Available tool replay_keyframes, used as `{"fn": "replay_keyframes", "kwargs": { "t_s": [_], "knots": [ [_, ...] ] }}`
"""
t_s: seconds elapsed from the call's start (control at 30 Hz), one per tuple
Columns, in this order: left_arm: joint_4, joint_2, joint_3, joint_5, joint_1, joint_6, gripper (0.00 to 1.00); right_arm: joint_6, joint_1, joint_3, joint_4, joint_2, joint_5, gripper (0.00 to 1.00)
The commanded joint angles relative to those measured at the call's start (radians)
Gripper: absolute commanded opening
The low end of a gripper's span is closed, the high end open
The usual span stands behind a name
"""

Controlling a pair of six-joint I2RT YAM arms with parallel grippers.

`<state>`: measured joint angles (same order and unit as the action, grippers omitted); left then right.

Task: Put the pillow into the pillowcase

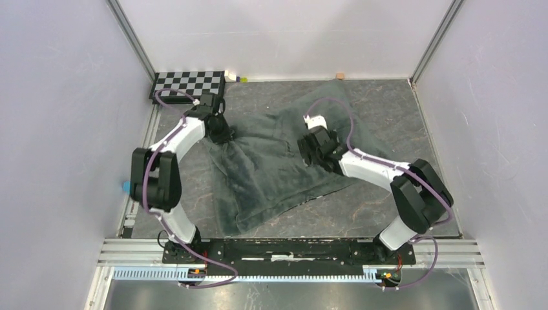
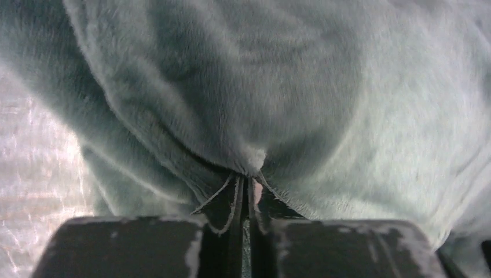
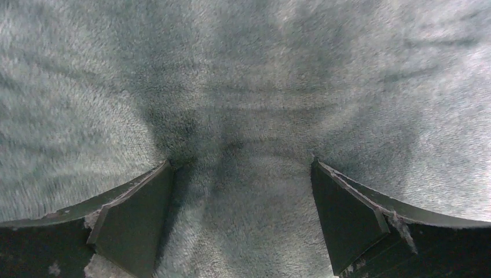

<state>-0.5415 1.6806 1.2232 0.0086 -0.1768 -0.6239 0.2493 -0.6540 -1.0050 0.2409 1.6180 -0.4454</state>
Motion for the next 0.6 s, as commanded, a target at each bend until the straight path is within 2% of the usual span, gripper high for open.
{"fn": "replay_keyframes", "kwargs": {
  "t_s": [0.0,0.13,0.23,0.33,0.47,0.53,0.57],
  "knots": [
    [0.029,0.161,0.216,-0.088,0.032,0.017,0.03,0.104,-0.121,0.213,0.012,-0.127,0.042,0.95],
    [-0.006,0.307,0.410,-0.056,0.013,0.033,0.02,0.191,-0.237,0.302,-0.006,-0.196,0.085,0.95],
    [-0.057,0.366,0.495,-0.061,-0.011,0.047,0.02,0.175,-0.231,0.277,0.027,-0.226,0.053,0.98],
    [-0.066,0.325,0.486,-0.104,-0.012,0.065,0.06,0.131,-0.167,0.210,0.078,-0.287,0.046,0.98],
    [-0.135,0.253,0.538,-0.172,0.010,0.114,0.18,0.076,-0.115,0.084,0.144,-0.351,0.021,0.98],
    [-0.159,0.205,0.559,-0.198,0.020,0.134,0.37,0.054,-0.089,0.023,0.179,-0.363,0.008,0.98],
    [-0.170,0.184,0.571,-0.205,0.020,0.146,0.52,0.049,-0.076,-0.001,0.194,-0.372,0.009,0.98]
  ]
}}
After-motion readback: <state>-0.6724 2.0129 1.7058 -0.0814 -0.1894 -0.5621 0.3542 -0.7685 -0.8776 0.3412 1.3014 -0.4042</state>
